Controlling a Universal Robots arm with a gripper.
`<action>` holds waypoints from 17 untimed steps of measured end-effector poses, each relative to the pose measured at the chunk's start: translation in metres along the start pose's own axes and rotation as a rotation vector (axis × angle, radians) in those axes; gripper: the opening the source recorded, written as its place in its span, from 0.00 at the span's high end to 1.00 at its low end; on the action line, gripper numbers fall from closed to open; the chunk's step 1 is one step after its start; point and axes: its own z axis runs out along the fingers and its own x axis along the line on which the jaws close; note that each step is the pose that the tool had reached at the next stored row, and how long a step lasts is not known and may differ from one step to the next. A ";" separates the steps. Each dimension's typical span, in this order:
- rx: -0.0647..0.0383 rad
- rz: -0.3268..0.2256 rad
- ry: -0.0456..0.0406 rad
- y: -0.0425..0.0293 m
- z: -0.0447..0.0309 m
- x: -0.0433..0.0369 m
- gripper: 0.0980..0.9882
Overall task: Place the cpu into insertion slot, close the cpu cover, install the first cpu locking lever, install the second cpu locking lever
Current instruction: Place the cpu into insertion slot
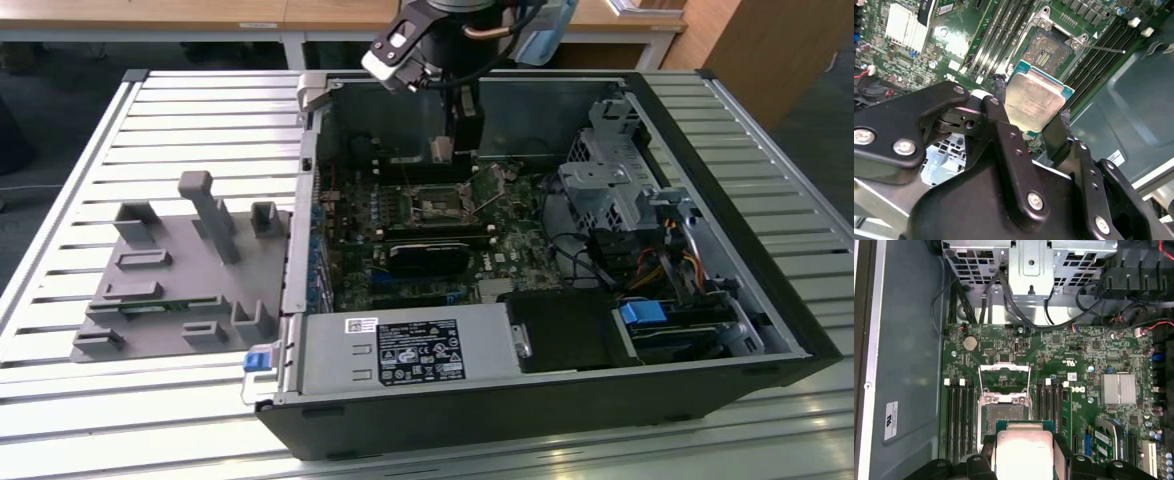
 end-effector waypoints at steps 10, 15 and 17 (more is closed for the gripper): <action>-0.001 -0.011 0.0009 -0.0016 0.0180 0.0065 0.50; -0.001 -0.044 0.0054 -0.0024 0.0267 0.0083 0.50; -0.001 -0.046 0.0054 -0.0027 0.0299 0.0094 0.50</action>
